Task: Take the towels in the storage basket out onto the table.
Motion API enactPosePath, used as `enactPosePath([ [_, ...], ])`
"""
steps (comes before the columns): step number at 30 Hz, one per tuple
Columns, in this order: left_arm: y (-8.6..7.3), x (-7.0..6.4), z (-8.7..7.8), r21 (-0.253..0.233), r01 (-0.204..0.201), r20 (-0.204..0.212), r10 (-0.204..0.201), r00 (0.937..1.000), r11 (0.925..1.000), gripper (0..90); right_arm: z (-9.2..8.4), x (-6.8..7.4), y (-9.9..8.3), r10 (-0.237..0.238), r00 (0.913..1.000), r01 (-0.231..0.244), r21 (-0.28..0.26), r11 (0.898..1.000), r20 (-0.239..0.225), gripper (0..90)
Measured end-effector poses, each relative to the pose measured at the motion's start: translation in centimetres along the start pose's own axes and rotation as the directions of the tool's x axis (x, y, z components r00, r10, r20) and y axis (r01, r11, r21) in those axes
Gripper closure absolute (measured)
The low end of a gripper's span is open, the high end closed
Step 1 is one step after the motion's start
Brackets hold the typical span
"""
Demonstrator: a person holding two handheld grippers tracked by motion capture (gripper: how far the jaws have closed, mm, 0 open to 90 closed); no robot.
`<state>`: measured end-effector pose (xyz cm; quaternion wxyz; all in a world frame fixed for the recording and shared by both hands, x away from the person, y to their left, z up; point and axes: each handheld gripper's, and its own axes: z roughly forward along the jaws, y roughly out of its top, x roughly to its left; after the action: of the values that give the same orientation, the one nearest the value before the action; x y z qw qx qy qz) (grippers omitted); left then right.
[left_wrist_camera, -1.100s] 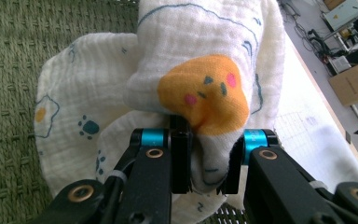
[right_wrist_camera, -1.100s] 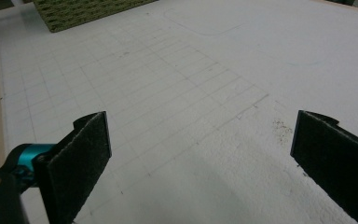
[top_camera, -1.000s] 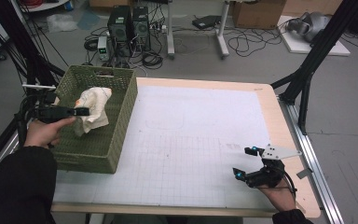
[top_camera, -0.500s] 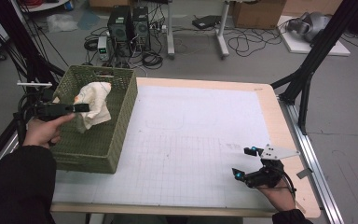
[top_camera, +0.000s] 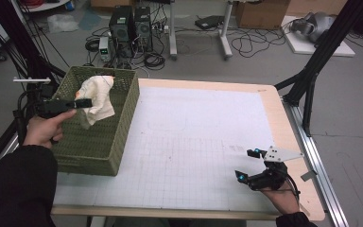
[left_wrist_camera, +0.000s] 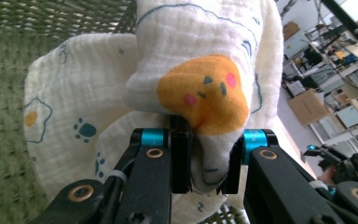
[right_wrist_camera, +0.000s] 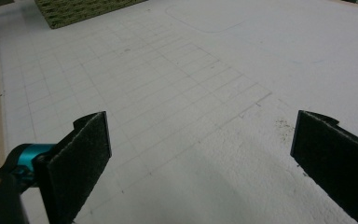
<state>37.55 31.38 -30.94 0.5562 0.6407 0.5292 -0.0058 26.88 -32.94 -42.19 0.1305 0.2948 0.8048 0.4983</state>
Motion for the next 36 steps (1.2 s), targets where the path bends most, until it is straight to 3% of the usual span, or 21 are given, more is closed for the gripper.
enactPosePath([
  [3,0.2,-0.4,0.2,-0.009,-0.003,0.027,0.003,0.9996,1.0000,78.9,0.0,0.0,0.0,-0.004,1.0000,0.004,0.002,1.000,-0.003,4.0],
  [12,0.6,-1.1,1.2,-0.016,-0.002,0.054,0.003,0.9985,0.9999,79.0,0.1,0.0,0.0,-0.006,1.0000,0.006,0.001,1.000,-0.004,4.0],
  [20,1.3,-2.5,2.4,-0.012,-0.018,0.089,0.019,0.9958,0.9998,79.0,0.1,0.0,0.0,-0.003,1.0000,0.003,0.005,1.000,-0.004,4.0],
  [36,1.2,-4.8,5.7,0.045,-0.055,0.153,0.047,0.9871,0.9975,78.9,0.2,-0.1,-0.1,-0.002,1.0000,0.002,0.008,1.000,-0.007,4.0],
])
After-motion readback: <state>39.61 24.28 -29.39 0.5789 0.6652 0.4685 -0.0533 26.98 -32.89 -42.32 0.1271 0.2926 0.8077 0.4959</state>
